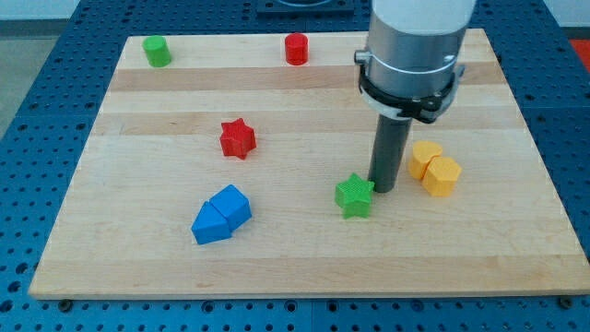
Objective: Point your arm at the bottom of the hexagon
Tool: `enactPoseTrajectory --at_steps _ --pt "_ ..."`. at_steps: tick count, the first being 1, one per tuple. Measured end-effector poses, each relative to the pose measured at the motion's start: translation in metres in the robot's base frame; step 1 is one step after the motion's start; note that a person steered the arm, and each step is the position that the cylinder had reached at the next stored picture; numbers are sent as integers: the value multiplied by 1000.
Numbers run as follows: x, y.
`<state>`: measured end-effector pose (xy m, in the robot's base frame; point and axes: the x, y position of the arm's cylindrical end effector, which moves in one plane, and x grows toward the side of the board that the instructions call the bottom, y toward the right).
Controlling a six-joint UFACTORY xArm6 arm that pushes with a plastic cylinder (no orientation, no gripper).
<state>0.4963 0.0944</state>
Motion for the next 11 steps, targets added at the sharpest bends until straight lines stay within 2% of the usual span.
enactPoseTrajectory --at_steps 4,11 --pt "35 24" --pt "33 55"
